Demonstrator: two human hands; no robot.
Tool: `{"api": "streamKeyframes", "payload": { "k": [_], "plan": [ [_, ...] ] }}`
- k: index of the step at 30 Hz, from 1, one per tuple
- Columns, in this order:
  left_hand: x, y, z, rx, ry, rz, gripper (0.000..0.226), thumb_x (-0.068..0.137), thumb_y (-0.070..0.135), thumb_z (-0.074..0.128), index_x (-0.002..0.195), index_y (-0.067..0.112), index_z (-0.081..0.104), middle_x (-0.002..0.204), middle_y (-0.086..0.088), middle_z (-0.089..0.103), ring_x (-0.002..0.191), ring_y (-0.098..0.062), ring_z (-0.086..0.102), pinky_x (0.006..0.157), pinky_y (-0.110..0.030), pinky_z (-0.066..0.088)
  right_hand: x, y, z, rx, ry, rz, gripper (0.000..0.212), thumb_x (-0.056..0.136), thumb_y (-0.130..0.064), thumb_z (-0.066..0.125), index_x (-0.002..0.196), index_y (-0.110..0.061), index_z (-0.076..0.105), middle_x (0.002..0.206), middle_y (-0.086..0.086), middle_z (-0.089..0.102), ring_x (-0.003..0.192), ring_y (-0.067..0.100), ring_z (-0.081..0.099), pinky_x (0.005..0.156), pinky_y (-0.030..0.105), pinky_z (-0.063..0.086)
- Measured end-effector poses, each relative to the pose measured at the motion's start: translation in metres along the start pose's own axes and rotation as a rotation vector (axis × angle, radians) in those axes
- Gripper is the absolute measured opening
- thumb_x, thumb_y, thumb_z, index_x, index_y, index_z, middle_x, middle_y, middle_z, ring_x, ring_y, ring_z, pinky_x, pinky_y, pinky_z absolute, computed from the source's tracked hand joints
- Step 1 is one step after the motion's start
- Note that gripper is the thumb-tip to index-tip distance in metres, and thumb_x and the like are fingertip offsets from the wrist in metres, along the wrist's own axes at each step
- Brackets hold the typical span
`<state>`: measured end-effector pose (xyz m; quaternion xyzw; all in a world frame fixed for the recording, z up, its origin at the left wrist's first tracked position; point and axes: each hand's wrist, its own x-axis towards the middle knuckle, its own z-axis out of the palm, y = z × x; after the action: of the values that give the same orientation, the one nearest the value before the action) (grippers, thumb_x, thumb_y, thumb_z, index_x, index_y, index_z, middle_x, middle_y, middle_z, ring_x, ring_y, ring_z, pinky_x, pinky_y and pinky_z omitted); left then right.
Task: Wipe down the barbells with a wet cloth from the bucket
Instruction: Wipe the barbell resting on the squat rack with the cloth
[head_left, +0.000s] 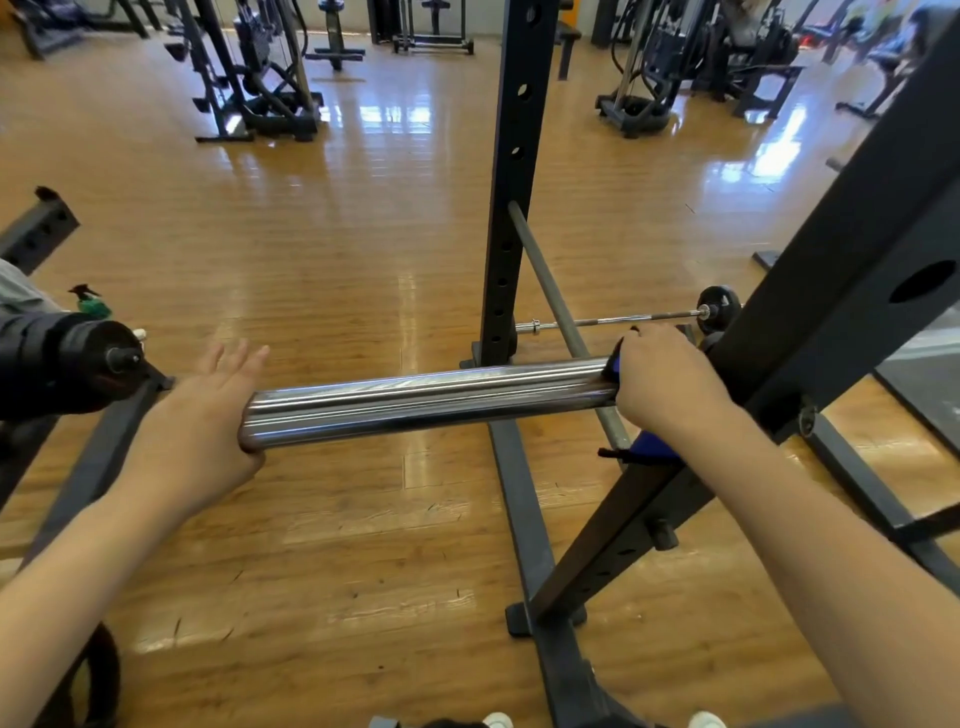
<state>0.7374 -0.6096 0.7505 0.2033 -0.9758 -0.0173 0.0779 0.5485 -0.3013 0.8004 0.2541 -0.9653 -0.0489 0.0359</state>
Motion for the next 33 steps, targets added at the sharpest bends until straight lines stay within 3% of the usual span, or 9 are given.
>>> {"api": "streamKeyframes", "payload": {
  "k": [2, 5, 9, 13, 18, 22, 26, 28, 33],
  "plan": [
    [0.0, -0.001, 0.001, -0.023, -0.002, -0.003, 0.098, 0.055, -0.001, 0.081, 0.143, 0.003, 0.039, 0.146, -0.018, 0.038, 0.14, -0.032, 0.028, 0.105, -0.05, 0.034, -0.007, 0.004, 0.006, -0.021, 0.043, -0.027, 0.03, 0.09, -0.013, 0.05, 0.119, -0.005, 0.052, 0.119, 0.01, 0.051, 0.114, 0.024, 0.044, 0.098, 0.031, 0.041],
    [-0.001, -0.003, 0.005, -0.067, 0.005, 0.003, 0.099, 0.05, -0.004, 0.082, 0.14, 0.0, 0.042, 0.143, -0.022, 0.042, 0.137, -0.036, 0.03, 0.101, -0.055, 0.038, -0.031, 0.007, 0.036, -0.031, 0.191, 0.029, 0.055, 0.082, 0.002, 0.059, 0.135, 0.005, 0.043, 0.139, 0.021, 0.043, 0.132, 0.033, 0.037, 0.108, 0.038, 0.034],
    [0.001, -0.005, 0.009, -0.069, 0.009, 0.02, 0.098, 0.046, -0.005, 0.082, 0.137, -0.003, 0.045, 0.139, -0.025, 0.045, 0.134, -0.04, 0.034, 0.098, -0.058, 0.04, -0.043, 0.011, 0.058, 0.074, 0.305, 0.03, 0.074, 0.062, 0.015, 0.073, 0.131, 0.011, 0.045, 0.136, 0.029, 0.045, 0.127, 0.04, 0.044, 0.098, 0.047, 0.041],
    [0.002, -0.007, 0.01, -0.055, 0.021, 0.025, 0.097, 0.049, -0.003, 0.082, 0.138, -0.001, 0.044, 0.141, -0.023, 0.043, 0.136, -0.039, 0.032, 0.099, -0.056, 0.04, -0.06, 0.003, 0.069, 0.234, 0.308, 0.082, 0.084, 0.056, 0.023, 0.071, 0.134, 0.009, 0.041, 0.143, 0.027, 0.037, 0.133, 0.037, 0.034, 0.102, 0.046, 0.031],
    [0.002, -0.006, 0.009, -0.046, 0.053, 0.035, 0.094, 0.055, -0.001, 0.081, 0.14, 0.0, 0.041, 0.144, -0.021, 0.04, 0.139, -0.036, 0.027, 0.106, -0.05, 0.031, -0.038, -0.006, 0.064, 0.397, 0.38, 0.017, 0.075, 0.066, 0.022, 0.066, 0.135, 0.006, 0.042, 0.141, 0.022, 0.042, 0.135, 0.034, 0.032, 0.107, 0.043, 0.021],
    [0.0, -0.004, 0.007, -0.034, 0.041, 0.04, 0.092, 0.057, -0.001, 0.08, 0.14, 0.0, 0.041, 0.143, -0.021, 0.041, 0.138, -0.037, 0.027, 0.107, -0.051, 0.03, -0.027, -0.003, 0.054, 0.436, 0.29, -0.049, 0.077, 0.063, 0.017, 0.073, 0.134, 0.001, 0.046, 0.137, 0.017, 0.049, 0.133, 0.03, 0.038, 0.107, 0.037, 0.02],
    [-0.002, -0.003, 0.007, -0.041, 0.045, 0.032, 0.092, 0.056, -0.001, 0.081, 0.139, -0.002, 0.043, 0.141, -0.022, 0.044, 0.137, -0.039, 0.03, 0.104, -0.056, 0.034, -0.053, 0.0, 0.069, 0.453, 0.298, -0.013, 0.083, 0.065, 0.024, 0.064, 0.138, -0.005, 0.039, 0.145, 0.011, 0.039, 0.136, 0.021, 0.027, 0.107, 0.04, 0.02],
    [-0.003, -0.002, 0.007, -0.039, 0.056, 0.026, 0.092, 0.056, 0.0, 0.08, 0.14, -0.001, 0.042, 0.142, -0.021, 0.043, 0.138, -0.038, 0.029, 0.105, -0.055, 0.034, -0.056, -0.002, 0.072, 0.452, 0.314, 0.004, 0.08, 0.066, 0.025, 0.064, 0.138, -0.003, 0.04, 0.144, 0.013, 0.04, 0.136, 0.023, 0.029, 0.106, 0.042, 0.021],
    [-0.003, 0.002, 0.003, -0.025, 0.066, 0.003, 0.093, 0.062, 0.002, 0.079, 0.144, 0.004, 0.037, 0.148, -0.015, 0.038, 0.142, -0.032, 0.022, 0.107, -0.049, 0.032, -0.028, -0.014, 0.05, 0.41, 0.265, 0.021, 0.067, 0.082, 0.009, 0.059, 0.143, -0.003, 0.034, 0.149, 0.012, 0.034, 0.142, 0.024, 0.022, 0.112, 0.03, 0.014]
  ]
}}
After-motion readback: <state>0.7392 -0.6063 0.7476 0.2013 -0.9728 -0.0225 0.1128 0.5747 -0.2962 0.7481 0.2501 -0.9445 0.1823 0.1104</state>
